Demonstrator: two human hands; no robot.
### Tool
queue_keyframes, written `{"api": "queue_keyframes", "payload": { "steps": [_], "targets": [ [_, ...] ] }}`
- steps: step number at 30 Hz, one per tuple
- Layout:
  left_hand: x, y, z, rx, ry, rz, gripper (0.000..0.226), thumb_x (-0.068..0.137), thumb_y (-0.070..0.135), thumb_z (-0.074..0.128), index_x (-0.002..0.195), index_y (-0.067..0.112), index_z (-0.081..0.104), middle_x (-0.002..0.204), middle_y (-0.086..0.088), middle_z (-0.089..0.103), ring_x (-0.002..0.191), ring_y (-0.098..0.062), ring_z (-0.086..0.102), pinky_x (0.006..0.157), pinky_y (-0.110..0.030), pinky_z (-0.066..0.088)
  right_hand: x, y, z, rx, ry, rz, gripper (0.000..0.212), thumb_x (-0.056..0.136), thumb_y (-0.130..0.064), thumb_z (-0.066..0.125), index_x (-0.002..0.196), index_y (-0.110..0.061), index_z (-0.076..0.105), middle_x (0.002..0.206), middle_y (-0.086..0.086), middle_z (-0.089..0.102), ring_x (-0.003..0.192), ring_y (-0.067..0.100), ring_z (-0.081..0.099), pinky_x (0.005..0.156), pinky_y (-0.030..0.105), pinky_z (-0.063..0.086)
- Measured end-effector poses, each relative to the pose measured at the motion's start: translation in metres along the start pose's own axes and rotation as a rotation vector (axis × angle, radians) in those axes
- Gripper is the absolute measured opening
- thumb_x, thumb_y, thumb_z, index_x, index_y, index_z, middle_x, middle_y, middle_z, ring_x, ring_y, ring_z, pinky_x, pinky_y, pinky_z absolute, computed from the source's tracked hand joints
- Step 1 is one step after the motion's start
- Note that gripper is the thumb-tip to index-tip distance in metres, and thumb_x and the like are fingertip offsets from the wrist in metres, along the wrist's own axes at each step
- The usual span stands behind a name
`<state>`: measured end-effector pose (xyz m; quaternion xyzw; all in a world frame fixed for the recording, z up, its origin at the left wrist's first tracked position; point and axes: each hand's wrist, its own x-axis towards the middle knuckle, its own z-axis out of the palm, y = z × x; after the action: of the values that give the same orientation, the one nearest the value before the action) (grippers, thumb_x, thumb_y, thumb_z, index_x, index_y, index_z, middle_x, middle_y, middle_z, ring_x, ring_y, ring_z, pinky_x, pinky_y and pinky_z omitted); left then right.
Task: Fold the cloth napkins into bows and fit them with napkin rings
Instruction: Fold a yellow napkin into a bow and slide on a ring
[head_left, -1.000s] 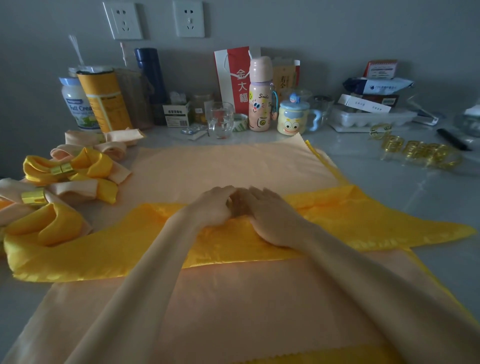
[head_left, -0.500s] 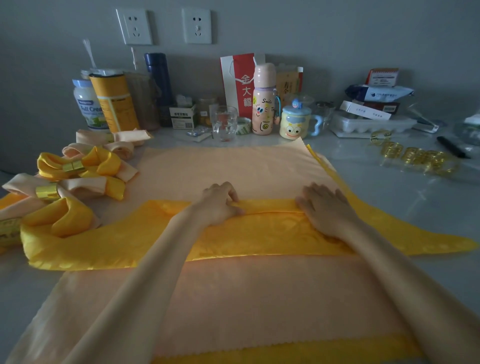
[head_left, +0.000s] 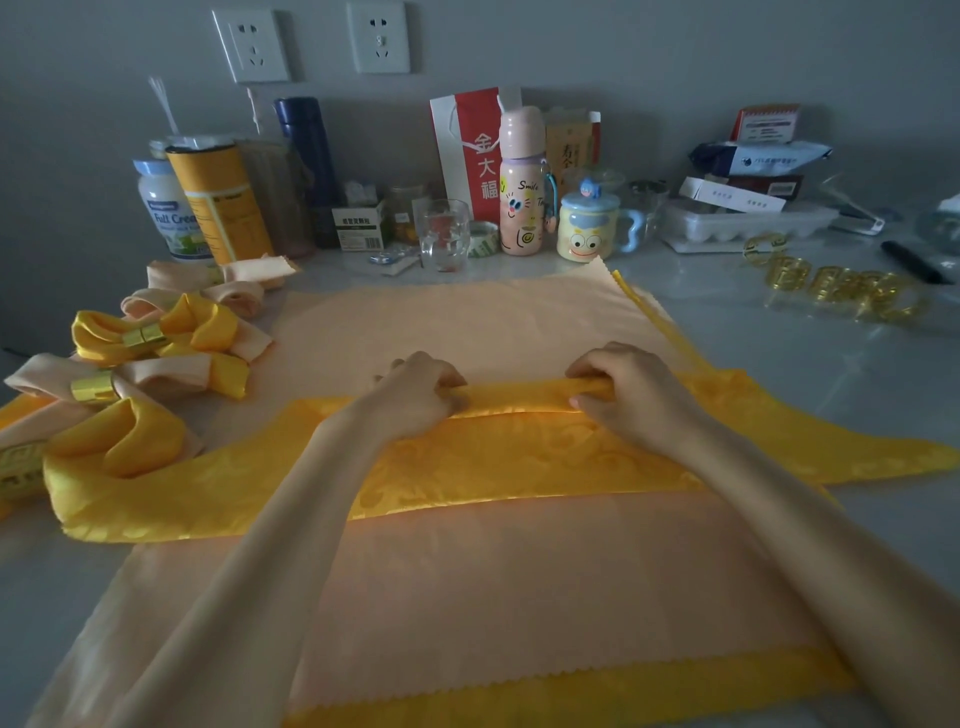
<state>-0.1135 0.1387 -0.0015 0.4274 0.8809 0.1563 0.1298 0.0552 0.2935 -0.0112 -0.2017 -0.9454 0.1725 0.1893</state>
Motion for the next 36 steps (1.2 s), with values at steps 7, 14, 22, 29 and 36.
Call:
{"api": "queue_keyframes", "payload": {
  "steps": [7,14,22,29,36],
  "targets": [
    [-0.008,0.016,-0.009,0.105,0.018,0.055,0.021,0.086,0.032,0.063,0.105,0.022,0.060,0.119,0.000,0.057,0.116,-0.024,0.048,0.102,-0.046,0.036,-0.006,-0.012,-0.006,-0.230,-0.020,-0.111,0.012,0.085,-0.014,0.058,0.090,-0.021,0.051,0.093,-0.008,0.048,0.090,0.013,0.044,0.081,0.024,0.031],
    [-0.018,0.028,-0.017,0.111,-0.165,0.021,0.025,0.088,0.032,0.064,0.105,0.013,0.066,0.099,-0.001,0.058,0.098,-0.022,0.056,0.080,-0.030,0.044,-0.015,-0.022,-0.016,-0.327,-0.318,-0.108,0.024,0.080,-0.008,0.052,0.094,-0.025,0.042,0.094,-0.007,0.038,0.090,0.014,0.036,0.076,0.024,0.026],
    [-0.016,0.022,-0.011,0.104,-0.293,-0.069,0.023,0.086,0.037,0.065,0.097,0.018,0.060,0.101,-0.001,0.057,0.093,-0.022,0.052,0.078,-0.028,0.041,-0.008,-0.051,0.017,-0.242,-0.076,-0.106,0.034,0.100,-0.029,0.034,0.128,-0.014,0.046,0.134,0.002,0.045,0.125,0.020,0.039,0.104,0.031,0.027],
    [-0.021,0.020,-0.007,-0.002,-0.293,-0.040,0.014,0.088,0.029,0.063,0.083,0.017,0.058,0.080,0.000,0.050,0.076,-0.017,0.044,0.068,-0.025,0.037,-0.005,-0.048,0.045,-0.272,-0.382,-0.085,0.056,0.100,-0.045,0.020,0.150,-0.021,0.013,0.159,0.000,0.004,0.146,0.019,0.001,0.118,0.040,0.001],
    [-0.025,0.012,0.002,-0.176,-0.186,-0.040,0.020,0.084,0.032,0.069,0.079,0.022,0.051,0.074,0.007,0.044,0.065,-0.005,0.041,0.058,-0.019,0.034,-0.010,-0.003,0.014,-0.265,-0.449,0.062,0.060,0.098,-0.051,0.008,0.151,-0.026,-0.001,0.159,-0.004,-0.008,0.146,0.014,-0.008,0.118,0.037,-0.004]
  ]
}}
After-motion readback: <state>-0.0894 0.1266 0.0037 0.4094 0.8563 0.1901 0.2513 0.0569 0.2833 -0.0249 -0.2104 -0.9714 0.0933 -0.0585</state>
